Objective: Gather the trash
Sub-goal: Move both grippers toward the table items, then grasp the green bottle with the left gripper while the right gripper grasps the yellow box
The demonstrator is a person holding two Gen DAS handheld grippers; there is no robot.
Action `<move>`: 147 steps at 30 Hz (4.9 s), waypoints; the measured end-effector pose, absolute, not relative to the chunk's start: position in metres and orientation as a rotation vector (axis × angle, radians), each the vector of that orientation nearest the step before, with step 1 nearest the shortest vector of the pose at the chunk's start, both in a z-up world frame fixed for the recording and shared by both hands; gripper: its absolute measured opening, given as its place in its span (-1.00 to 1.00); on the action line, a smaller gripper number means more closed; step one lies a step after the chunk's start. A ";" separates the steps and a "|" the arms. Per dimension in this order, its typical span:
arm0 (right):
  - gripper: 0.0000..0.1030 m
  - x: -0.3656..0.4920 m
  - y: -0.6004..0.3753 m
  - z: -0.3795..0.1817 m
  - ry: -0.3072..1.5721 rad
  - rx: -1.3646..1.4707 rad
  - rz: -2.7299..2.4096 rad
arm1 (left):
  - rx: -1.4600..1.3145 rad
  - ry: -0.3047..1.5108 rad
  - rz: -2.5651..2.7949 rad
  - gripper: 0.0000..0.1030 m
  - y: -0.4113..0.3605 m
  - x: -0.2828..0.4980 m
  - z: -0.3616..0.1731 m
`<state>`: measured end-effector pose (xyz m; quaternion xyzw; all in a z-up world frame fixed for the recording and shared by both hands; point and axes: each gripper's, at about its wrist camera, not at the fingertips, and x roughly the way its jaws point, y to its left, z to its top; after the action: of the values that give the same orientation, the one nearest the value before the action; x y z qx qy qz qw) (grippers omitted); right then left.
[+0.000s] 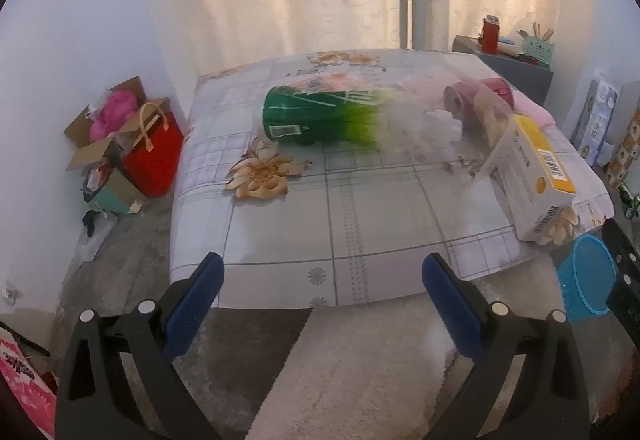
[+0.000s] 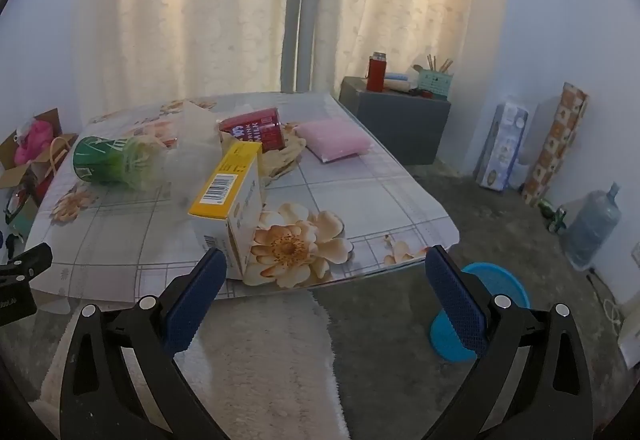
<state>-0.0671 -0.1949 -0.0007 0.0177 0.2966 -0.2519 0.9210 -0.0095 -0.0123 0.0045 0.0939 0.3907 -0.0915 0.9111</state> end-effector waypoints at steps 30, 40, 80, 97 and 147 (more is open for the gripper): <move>0.85 -0.084 -0.211 -0.004 0.611 0.090 -0.549 | 0.253 0.795 -0.362 0.89 -0.046 -0.031 0.005; 0.85 -0.088 -0.212 -0.003 0.575 0.074 -0.556 | 0.254 0.802 -0.360 0.89 -0.048 -0.031 0.002; 0.85 -0.077 -0.221 0.003 0.580 0.120 -0.516 | 0.240 0.823 -0.337 0.89 -0.043 -0.004 -0.005; 0.85 0.025 -0.234 0.024 0.670 0.423 -0.105 | 0.032 0.637 -0.435 0.89 0.011 0.084 0.010; -0.43 0.007 -0.297 -0.005 0.883 0.667 -0.020 | 1.525 0.363 -0.973 0.15 -0.077 0.121 -0.048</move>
<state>0.0067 -0.2965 -0.0049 0.3166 0.4195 -0.0093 0.8507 0.1211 -0.0766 -0.0484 0.6588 0.1567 -0.4203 0.6040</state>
